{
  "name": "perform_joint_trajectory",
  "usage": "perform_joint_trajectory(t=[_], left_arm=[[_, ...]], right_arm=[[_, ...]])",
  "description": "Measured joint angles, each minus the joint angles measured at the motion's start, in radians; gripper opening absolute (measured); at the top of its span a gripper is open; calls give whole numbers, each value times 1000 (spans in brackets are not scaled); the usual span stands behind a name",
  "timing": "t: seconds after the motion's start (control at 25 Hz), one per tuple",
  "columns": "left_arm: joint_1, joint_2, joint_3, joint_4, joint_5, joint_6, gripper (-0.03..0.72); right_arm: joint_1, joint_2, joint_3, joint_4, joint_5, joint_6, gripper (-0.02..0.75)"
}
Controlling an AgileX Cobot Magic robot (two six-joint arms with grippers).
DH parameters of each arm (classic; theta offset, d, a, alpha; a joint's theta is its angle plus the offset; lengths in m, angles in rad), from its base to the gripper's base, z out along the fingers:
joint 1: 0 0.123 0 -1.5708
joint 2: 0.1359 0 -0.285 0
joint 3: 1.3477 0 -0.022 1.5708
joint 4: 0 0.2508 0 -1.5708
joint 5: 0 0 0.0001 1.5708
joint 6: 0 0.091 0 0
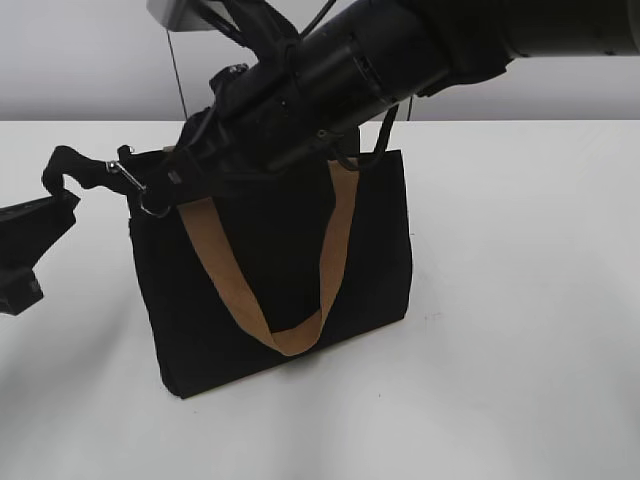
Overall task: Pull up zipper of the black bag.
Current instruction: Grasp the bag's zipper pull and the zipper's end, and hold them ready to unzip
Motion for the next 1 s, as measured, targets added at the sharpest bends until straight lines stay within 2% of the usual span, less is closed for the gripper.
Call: perform_joint_trajectory(t=[0.28,0.64,1.0], left_arm=[[0,0,0,-37,49,0,-8],[0,0,0,-44,75,0,-8],[0,0,0,-45,75,0,-8]], right_arm=[[-5,-2,0,-23,-5,11,-1],[-80,-32,0,-30,-13,22,-1],[-82,-32,0,-52,-14,27,-1]])
